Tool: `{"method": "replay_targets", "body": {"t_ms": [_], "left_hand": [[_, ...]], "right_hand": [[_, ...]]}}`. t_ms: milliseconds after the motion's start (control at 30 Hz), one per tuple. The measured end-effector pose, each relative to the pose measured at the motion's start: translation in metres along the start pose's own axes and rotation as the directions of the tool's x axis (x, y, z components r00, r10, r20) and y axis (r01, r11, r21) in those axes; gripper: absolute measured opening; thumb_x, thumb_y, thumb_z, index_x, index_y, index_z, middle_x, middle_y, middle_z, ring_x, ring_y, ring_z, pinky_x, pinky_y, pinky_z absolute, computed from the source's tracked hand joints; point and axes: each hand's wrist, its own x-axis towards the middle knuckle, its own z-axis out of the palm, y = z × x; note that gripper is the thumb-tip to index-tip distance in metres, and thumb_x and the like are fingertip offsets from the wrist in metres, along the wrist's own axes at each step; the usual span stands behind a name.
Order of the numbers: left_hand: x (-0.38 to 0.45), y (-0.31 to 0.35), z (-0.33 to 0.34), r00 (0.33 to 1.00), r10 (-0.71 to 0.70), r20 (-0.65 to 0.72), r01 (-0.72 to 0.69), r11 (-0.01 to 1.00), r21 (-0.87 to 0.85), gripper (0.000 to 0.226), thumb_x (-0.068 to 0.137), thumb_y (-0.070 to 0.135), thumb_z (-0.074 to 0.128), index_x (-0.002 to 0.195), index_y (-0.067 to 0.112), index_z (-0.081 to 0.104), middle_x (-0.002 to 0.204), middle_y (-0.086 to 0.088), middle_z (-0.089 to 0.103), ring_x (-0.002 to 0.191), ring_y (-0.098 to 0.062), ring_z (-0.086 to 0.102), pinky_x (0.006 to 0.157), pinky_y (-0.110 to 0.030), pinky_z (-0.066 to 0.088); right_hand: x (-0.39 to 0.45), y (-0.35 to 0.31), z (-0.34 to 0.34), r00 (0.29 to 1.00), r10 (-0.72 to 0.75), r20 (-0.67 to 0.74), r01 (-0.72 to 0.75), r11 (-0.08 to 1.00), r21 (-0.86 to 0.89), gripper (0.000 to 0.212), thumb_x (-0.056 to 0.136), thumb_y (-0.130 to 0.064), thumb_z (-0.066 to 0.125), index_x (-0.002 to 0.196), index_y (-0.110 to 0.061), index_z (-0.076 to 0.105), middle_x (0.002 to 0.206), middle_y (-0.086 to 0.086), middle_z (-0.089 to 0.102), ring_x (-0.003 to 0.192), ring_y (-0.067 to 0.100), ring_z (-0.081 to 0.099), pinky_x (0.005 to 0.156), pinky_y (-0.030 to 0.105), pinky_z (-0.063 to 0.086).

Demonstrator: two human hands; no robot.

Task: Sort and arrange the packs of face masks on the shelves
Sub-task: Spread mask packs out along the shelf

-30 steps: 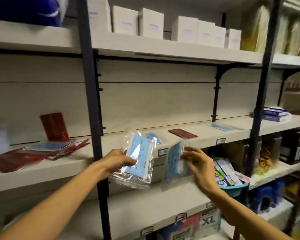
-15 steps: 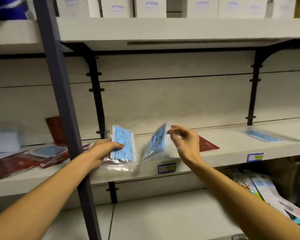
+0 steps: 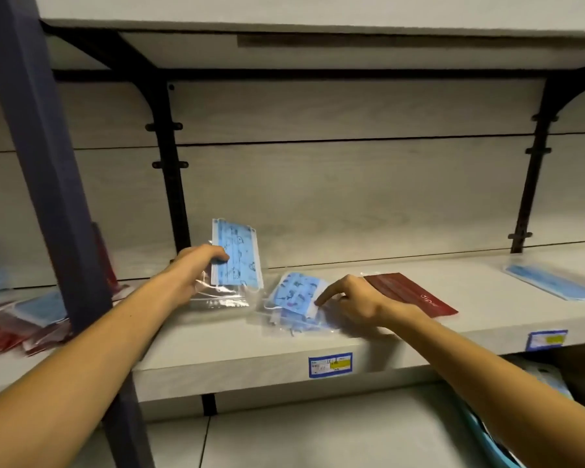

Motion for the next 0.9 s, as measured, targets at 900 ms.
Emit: {"method": "replay_targets", "body": {"t_ms": [900], "left_hand": [[0.001, -0.002, 0.394, 0.891, 0.125, 0.437, -0.244, 0.943, 0.227, 0.031, 0.087, 0.023, 0.075, 0.115, 0.011, 0.067, 0.104, -0.008, 0.072, 0.094, -0.020, 0.066, 0.080, -0.033, 0.053]], "right_hand": [[-0.114, 0.241, -0.156, 0.805, 0.483, -0.345, -0.191, 0.761, 0.621, 0.030, 0.092, -0.003, 0.066, 0.122, -0.003, 0.064, 0.101, 0.015, 0.074, 0.076, 0.016, 0.071, 0.055, 0.024, 0.055]]}}
